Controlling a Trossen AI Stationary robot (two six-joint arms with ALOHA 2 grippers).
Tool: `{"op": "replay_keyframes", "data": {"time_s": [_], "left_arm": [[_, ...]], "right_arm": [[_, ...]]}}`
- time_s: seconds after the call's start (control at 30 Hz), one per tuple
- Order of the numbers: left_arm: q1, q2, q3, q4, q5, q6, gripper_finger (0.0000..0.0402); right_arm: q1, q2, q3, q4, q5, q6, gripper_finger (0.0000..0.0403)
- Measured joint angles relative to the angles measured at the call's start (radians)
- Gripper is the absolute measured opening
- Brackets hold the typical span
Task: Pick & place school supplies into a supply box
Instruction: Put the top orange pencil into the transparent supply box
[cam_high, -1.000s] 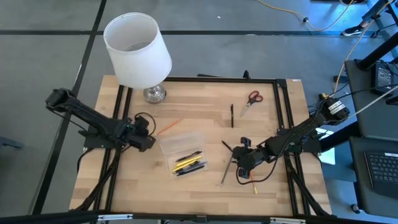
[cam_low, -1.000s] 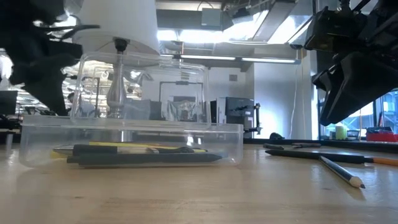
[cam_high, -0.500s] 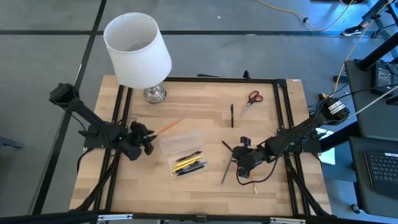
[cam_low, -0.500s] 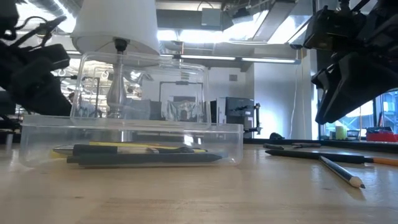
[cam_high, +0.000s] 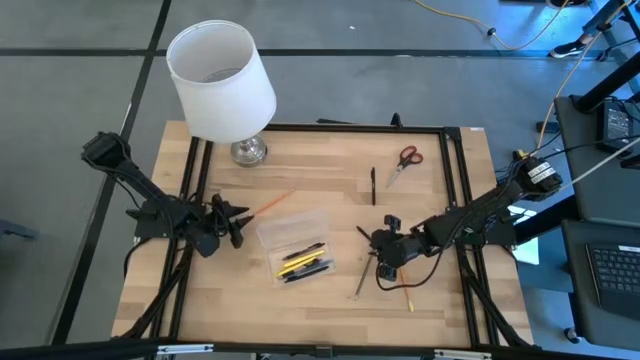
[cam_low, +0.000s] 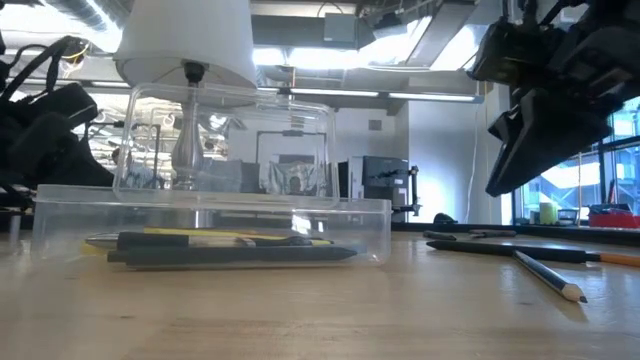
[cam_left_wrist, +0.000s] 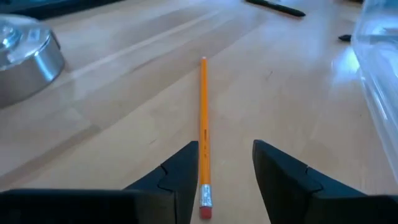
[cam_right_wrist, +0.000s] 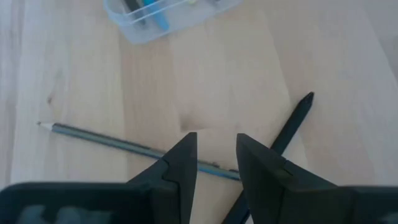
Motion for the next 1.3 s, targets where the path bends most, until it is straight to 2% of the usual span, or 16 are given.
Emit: {"op": "replay_keyframes", "data": {"time_s": [0.17, 0.33, 0.73, 0.9, 1.17, 1.3], "left_arm": [[0.0, 0.006, -0.007, 0.055, -0.001, 0.11, 0.0136], [0.0, 0.037, -0.007, 0.056, 0.0, 0.123, 0.0133], [0.0, 0.184, -0.007, 0.136, -0.034, 0.098, 0.0128], [0.001, 0.25, -0.007, 0.164, -0.018, 0.031, 0.0127], [0.001, 0.364, -0.007, 0.259, -0.024, 0.013, 0.0125], [0.001, 0.426, -0.007, 0.264, -0.024, -0.054, 0.0125]], "right_arm": [[-0.027, 0.0, 0.0, 0.009, 0.0, -0.006, 0.0116], [-0.05, 0.0, 0.0, 0.009, 0.0, -0.007, 0.0116], [-0.081, 0.0, 0.0, 0.041, 0.001, -0.045, 0.0116], [-0.081, 0.0, 0.0, 0.054, 0.0, -0.056, 0.0116], [-0.081, 0.0, 0.0, 0.062, 0.0, -0.059, 0.0116], [-0.081, 0.0, 0.0, 0.061, 0.0, -0.059, 0.0116]]}}
